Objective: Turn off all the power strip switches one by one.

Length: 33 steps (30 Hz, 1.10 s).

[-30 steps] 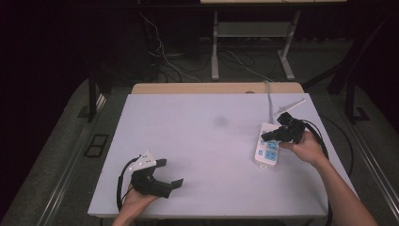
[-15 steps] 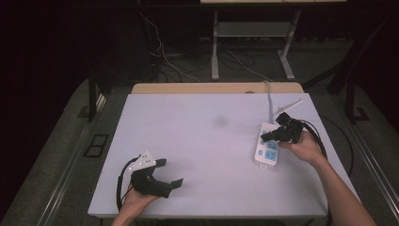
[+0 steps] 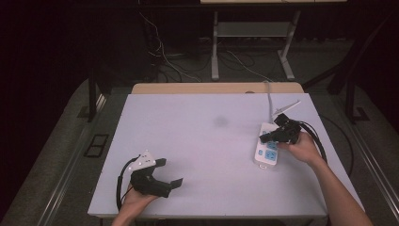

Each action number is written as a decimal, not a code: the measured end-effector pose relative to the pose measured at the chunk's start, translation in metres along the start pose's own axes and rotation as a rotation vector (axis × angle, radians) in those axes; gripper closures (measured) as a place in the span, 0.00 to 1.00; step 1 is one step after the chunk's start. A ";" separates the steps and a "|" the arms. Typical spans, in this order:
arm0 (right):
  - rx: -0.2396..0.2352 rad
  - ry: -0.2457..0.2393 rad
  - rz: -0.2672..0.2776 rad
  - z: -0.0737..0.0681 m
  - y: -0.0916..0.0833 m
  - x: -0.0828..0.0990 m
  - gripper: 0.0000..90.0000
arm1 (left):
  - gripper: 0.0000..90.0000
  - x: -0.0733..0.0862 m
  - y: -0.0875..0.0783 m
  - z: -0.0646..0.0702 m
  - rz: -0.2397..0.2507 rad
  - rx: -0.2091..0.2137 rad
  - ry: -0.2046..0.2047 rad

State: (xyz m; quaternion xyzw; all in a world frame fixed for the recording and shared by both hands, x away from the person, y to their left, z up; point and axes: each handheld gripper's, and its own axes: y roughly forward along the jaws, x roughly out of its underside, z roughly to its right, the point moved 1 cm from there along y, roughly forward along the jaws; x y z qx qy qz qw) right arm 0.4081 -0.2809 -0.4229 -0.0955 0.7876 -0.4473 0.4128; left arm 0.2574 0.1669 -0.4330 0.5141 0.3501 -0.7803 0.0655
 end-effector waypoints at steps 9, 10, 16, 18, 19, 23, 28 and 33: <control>0.013 -0.017 -0.001 -0.003 0.001 0.000 1.00 | 0.00 0.000 0.001 0.002 0.000 0.002 0.000; 0.013 -0.017 0.000 -0.003 0.001 0.000 1.00 | 0.00 0.000 0.001 0.002 -0.001 0.002 0.000; 0.023 -0.025 0.023 -0.004 0.001 0.003 1.00 | 0.00 0.000 0.002 0.002 -0.006 0.003 0.006; 0.035 -0.023 0.026 -0.005 0.002 0.004 1.00 | 0.00 0.000 0.002 0.002 -0.007 0.002 0.009; 0.041 -0.024 0.031 -0.006 0.002 0.005 1.00 | 0.00 -0.001 0.001 0.002 -0.006 0.003 0.009; 0.060 -0.038 0.024 -0.009 0.002 0.004 1.00 | 0.00 0.000 0.001 0.003 -0.003 0.002 0.009; 0.061 -0.035 0.030 -0.009 0.002 0.005 1.00 | 0.00 0.000 0.001 0.002 -0.006 0.004 0.006; 0.075 -0.038 0.030 -0.010 0.001 0.006 1.00 | 0.00 -0.001 0.001 0.002 -0.004 0.005 0.008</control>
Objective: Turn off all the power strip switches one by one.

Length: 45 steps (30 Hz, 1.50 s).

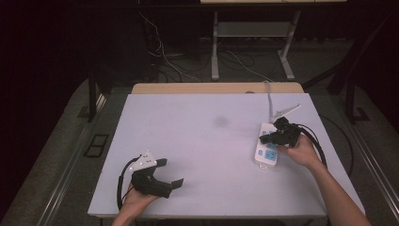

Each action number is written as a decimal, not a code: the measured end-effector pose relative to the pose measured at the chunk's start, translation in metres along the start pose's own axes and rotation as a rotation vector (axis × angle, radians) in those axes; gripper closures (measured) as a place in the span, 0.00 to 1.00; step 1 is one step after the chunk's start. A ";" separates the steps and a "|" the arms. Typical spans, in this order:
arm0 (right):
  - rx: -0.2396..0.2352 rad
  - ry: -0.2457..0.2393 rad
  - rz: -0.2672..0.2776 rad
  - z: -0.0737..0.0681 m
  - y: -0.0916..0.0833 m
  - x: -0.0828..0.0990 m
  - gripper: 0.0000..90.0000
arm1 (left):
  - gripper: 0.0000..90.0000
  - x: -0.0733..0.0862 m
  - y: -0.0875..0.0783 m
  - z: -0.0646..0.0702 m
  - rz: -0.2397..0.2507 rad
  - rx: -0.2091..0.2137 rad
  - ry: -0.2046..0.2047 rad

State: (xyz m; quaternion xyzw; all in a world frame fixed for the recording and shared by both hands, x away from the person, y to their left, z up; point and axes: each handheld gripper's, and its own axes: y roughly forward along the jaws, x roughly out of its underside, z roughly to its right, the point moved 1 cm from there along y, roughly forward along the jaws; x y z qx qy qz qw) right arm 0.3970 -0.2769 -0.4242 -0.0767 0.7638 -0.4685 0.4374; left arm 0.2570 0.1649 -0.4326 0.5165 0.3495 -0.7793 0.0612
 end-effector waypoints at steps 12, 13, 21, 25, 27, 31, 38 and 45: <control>0.001 0.006 -0.005 -0.001 -0.004 -0.002 1.00 | 0.00 0.000 0.002 -0.001 -0.005 0.000 -0.001; 0.001 0.010 -0.007 -0.001 -0.004 -0.003 1.00 | 0.00 0.000 0.002 0.000 -0.004 0.001 0.000; -0.023 0.036 0.010 0.003 -0.009 -0.003 1.00 | 0.00 0.000 0.002 -0.001 -0.006 0.002 0.000; -0.032 0.043 0.036 0.004 -0.014 -0.005 1.00 | 0.00 0.000 0.002 0.000 -0.007 0.003 -0.003; -0.032 0.045 0.040 0.005 -0.017 -0.006 1.00 | 0.00 0.000 0.003 0.000 -0.007 0.004 -0.003; -0.038 0.043 0.040 0.005 -0.021 -0.009 1.00 | 0.00 0.000 0.003 0.000 -0.006 0.004 -0.004; -0.027 0.044 0.050 0.008 -0.030 -0.017 1.00 | 0.00 0.000 0.002 0.000 -0.005 0.004 -0.004; -0.012 0.047 0.051 0.015 -0.034 -0.023 1.00 | 0.00 0.000 0.002 -0.001 -0.003 0.003 -0.002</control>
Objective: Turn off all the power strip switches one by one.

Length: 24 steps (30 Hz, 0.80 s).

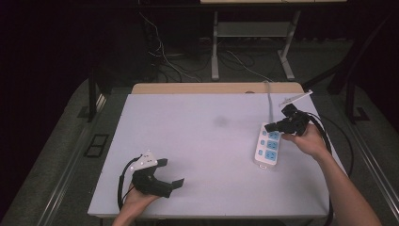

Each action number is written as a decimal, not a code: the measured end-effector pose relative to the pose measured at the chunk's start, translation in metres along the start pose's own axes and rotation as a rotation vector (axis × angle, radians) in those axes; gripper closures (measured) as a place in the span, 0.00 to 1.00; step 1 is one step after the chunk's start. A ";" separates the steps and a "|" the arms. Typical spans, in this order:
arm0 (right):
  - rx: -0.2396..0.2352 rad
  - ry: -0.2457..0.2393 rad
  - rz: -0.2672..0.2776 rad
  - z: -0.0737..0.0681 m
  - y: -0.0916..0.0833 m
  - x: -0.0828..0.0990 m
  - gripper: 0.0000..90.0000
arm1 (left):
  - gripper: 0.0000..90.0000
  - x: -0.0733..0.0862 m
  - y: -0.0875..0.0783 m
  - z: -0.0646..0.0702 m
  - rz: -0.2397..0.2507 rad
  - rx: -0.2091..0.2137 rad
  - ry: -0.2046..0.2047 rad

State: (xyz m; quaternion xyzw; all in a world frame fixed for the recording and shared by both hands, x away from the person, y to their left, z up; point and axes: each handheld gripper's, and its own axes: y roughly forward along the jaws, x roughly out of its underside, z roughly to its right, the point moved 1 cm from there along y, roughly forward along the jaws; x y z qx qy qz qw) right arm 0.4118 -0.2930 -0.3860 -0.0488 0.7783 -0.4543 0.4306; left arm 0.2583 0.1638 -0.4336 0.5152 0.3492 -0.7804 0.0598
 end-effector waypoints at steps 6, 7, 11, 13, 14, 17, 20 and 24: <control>0.001 0.004 0.003 0.005 0.002 -0.003 1.00 | 0.00 0.000 -0.001 0.000 0.002 0.000 -0.002; -0.001 0.003 0.003 0.006 0.003 -0.003 1.00 | 0.00 0.000 -0.001 0.000 0.002 0.000 -0.002; -0.002 0.005 -0.002 0.009 0.007 -0.003 1.00 | 0.00 0.000 -0.001 -0.001 0.002 0.000 0.000; -0.001 0.007 -0.009 0.011 0.009 -0.002 1.00 | 0.00 0.000 -0.002 -0.001 0.002 -0.002 -0.001; 0.000 0.009 -0.010 0.012 0.010 -0.002 1.00 | 0.00 0.000 -0.002 -0.001 0.002 -0.002 -0.001; -0.003 0.015 -0.009 0.015 0.012 -0.001 1.00 | 0.00 0.000 -0.002 -0.001 0.001 -0.003 -0.002; -0.003 0.021 -0.011 0.018 0.015 -0.001 1.00 | 0.00 0.000 -0.002 -0.002 0.002 -0.003 -0.001; -0.004 0.025 -0.010 0.021 0.017 0.000 1.00 | 0.00 0.000 -0.002 -0.002 0.004 -0.004 -0.003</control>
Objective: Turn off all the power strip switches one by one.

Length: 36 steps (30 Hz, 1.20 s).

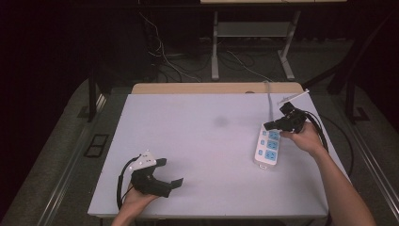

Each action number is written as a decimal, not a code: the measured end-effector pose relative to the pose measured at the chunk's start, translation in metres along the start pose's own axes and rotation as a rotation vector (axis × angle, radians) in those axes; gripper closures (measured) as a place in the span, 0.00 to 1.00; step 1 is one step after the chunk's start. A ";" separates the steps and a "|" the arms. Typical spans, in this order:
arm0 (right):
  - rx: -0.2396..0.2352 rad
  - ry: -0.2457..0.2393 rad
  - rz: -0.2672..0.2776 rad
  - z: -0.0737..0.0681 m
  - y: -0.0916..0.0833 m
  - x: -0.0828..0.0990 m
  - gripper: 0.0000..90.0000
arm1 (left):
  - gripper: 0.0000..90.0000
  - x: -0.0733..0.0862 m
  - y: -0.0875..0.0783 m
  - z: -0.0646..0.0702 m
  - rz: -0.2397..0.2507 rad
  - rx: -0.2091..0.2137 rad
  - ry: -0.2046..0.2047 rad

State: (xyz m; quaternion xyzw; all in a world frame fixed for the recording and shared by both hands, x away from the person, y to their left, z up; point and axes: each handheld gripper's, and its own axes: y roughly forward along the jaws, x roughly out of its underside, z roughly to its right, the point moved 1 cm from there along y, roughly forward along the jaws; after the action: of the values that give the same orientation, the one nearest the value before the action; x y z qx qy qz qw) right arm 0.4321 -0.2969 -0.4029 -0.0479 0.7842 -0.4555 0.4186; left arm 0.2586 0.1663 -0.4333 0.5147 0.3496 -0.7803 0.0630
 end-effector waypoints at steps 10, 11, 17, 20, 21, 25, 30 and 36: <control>-0.001 0.005 -0.010 0.004 0.007 0.001 1.00 | 0.00 0.000 0.000 0.000 -0.001 -0.001 0.000; -0.002 0.006 -0.013 0.004 0.008 0.001 1.00 | 0.00 0.000 0.000 0.000 0.000 -0.001 -0.001; 0.001 0.004 -0.030 0.005 0.013 0.002 1.00 | 0.00 0.000 0.000 -0.001 0.000 -0.002 -0.001; 0.003 0.006 -0.040 0.006 0.015 0.003 1.00 | 0.00 0.000 -0.001 -0.001 0.000 -0.003 -0.001; 0.003 0.005 -0.040 0.006 0.016 0.003 1.00 | 0.00 0.000 -0.001 -0.001 0.000 -0.002 -0.001; -0.002 0.014 -0.050 0.007 0.018 0.005 1.00 | 0.00 0.000 -0.001 -0.001 -0.001 -0.003 -0.002; -0.013 0.029 -0.040 0.010 0.020 0.007 1.00 | 0.00 0.000 -0.001 -0.001 0.000 -0.003 -0.002; -0.012 0.032 -0.042 0.011 0.019 0.007 1.00 | 0.00 0.000 0.000 0.000 -0.003 -0.002 0.002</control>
State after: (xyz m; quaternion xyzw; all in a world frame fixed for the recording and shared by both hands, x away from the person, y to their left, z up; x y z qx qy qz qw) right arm 0.4411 -0.2965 -0.4246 -0.0596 0.7923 -0.4604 0.3960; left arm 0.2587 0.1668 -0.4333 0.5148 0.3510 -0.7797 0.0623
